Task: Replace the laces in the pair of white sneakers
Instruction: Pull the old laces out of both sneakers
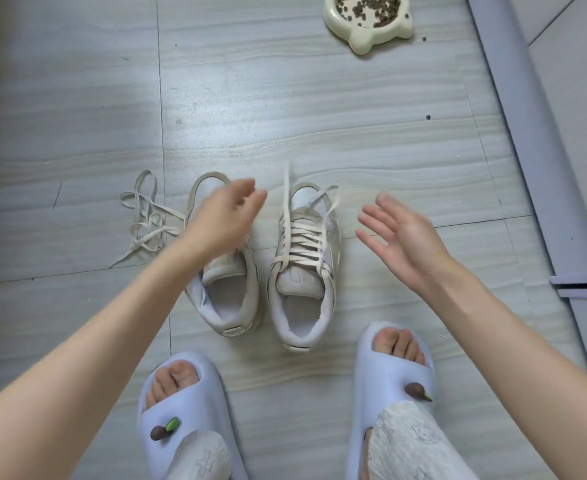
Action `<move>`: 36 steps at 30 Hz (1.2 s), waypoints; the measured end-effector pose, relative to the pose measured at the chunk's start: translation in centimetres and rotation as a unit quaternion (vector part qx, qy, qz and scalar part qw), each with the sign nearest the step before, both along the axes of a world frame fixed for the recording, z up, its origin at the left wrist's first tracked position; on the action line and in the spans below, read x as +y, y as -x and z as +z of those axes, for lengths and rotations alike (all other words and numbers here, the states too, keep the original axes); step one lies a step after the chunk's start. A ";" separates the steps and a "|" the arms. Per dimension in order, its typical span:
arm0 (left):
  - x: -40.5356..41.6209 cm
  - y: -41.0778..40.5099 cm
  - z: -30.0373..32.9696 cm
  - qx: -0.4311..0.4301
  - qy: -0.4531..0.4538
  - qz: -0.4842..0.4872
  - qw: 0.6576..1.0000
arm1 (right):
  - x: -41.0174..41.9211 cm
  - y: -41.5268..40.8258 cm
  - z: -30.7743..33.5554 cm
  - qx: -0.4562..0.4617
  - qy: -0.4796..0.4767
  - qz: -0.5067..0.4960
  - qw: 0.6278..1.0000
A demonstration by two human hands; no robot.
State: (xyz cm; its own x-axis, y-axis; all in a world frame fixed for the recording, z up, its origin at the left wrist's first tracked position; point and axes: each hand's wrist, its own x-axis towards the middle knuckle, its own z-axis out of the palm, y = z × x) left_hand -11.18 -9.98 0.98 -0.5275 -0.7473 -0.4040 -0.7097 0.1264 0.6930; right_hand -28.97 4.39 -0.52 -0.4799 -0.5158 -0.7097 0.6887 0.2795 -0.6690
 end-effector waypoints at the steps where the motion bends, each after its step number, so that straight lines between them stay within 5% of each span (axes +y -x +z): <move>1: 0.7 -0.5 -0.9 -0.057 0.080 -0.063 0.993 | 0.5 -0.5 -0.6 0.064 -0.041 0.041 0.996; 4: 4.0 -2.0 -3.1 -0.136 0.143 -0.170 0.965 | 2.3 -3.3 -1.9 0.248 -0.101 0.221 0.938; 7: 5.6 -2.8 -3.8 -0.134 0.175 -0.166 0.961 | 3.8 -6.0 -3.4 0.356 -0.106 0.368 0.852; 14: 6.8 -3.9 -3.7 -0.113 0.204 -0.250 0.940 | 5.4 -6.9 -5.1 0.490 -0.098 0.422 0.756; 17: 8.6 -3.4 -3.0 -0.129 0.283 -0.291 0.905 | 5.8 -6.6 -6.0 0.487 -0.073 0.413 0.766; 19: 9.0 -2.5 -2.0 -0.092 0.270 -0.276 0.918 | 5.5 -6.3 -6.6 0.459 -0.042 0.388 0.798; 22: 7.6 -1.9 -1.3 -0.002 0.046 -0.158 0.986 | 4.9 -6.2 -6.7 0.433 -0.006 0.346 0.832; 25: 6.8 -2.3 -1.0 0.023 -0.091 -0.064 0.994 | 5.0 -6.6 -6.9 0.418 0.010 0.333 0.845; 31: 5.6 -3.5 -0.2 -0.079 0.013 -0.043 0.996 | 5.6 -7.3 -7.7 0.388 0.024 0.336 0.858; 34: 5.4 -3.8 0.1 0.115 -0.215 0.102 0.964 | 5.3 -7.0 -7.7 0.383 0.019 0.331 0.862; 36: 6.7 -4.0 0.1 0.186 -0.276 0.127 0.934 | 5.3 -6.9 -7.8 0.385 0.015 0.329 0.862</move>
